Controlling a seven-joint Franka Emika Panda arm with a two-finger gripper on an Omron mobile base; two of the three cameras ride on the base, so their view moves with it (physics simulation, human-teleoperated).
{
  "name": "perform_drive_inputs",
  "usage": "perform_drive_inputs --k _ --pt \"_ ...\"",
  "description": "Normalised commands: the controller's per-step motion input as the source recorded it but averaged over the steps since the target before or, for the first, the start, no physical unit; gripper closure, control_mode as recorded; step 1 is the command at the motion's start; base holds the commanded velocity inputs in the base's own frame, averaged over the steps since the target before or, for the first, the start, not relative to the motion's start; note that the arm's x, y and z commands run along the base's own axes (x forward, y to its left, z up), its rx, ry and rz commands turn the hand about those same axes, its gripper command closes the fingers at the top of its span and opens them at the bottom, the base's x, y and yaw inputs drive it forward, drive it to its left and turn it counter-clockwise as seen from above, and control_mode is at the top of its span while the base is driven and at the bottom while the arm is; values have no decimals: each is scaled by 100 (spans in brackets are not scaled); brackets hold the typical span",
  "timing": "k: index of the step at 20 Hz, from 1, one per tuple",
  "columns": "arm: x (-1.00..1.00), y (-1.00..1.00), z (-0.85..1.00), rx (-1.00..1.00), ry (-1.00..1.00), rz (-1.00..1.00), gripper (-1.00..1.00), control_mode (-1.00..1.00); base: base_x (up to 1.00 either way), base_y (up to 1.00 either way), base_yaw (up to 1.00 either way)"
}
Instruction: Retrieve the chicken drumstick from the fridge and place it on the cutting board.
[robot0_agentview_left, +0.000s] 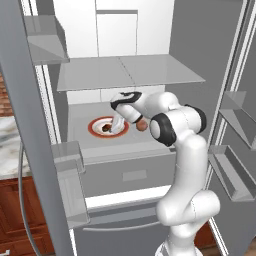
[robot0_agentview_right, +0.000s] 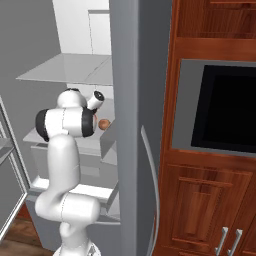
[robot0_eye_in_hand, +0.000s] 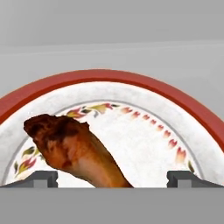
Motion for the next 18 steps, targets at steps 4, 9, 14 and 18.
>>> perform_drive_inputs --k 4,9,14,18 --pt "0 16 0 0 0 6 -100 -100 0 0 0" --pt "0 15 -26 -2 3 10 -100 -100 0 0 0" --pt "0 32 -19 0 5 10 -100 -100 0 0 0" --pt "0 32 -11 0 4 9 100 -100 0 0 0"
